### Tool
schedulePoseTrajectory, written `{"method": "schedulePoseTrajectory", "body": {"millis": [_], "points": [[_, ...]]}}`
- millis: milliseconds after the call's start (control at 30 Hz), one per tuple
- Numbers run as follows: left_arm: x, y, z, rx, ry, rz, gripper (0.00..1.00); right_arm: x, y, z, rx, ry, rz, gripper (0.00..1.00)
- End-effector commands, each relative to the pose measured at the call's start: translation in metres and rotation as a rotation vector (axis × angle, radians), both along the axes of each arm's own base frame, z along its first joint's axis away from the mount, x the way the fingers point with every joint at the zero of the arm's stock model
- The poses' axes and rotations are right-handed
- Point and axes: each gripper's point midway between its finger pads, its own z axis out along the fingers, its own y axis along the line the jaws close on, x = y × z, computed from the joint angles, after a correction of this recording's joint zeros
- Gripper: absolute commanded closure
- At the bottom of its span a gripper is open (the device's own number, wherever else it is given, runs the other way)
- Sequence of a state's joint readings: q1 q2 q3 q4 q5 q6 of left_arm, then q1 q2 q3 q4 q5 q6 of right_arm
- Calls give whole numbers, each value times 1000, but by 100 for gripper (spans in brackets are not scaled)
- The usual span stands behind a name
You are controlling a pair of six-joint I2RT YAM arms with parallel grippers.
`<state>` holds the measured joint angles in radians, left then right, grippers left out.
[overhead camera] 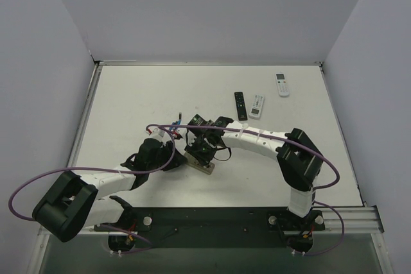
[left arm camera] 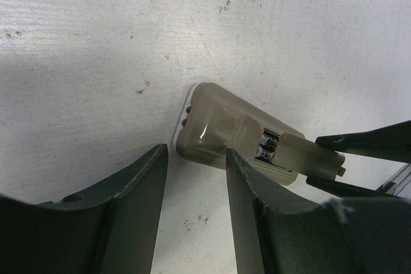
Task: Load the batteries into the remote control
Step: Load the battery cover into the remote control.
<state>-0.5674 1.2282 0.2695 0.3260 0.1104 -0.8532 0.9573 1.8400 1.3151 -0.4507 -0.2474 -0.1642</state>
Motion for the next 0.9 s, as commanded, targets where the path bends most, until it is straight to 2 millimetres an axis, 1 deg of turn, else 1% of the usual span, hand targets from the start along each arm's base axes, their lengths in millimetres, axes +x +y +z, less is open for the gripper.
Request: {"method": "schedulePoseTrajectory", "body": {"millis": [0, 333, 600, 867], "points": [[4, -3, 5, -21, -24, -3, 48, -6, -1, 20, 33, -14, -1, 100], [3, -2, 5, -24, -24, -4, 49, -1, 5, 10, 16, -6, -20, 100], [3, -3, 5, -27, -22, -6, 48, 0, 4, -2, -14, 10, -48, 100], [2, -4, 6, -33, -21, -8, 48, 2, 6, -8, -15, 10, -74, 100]]}}
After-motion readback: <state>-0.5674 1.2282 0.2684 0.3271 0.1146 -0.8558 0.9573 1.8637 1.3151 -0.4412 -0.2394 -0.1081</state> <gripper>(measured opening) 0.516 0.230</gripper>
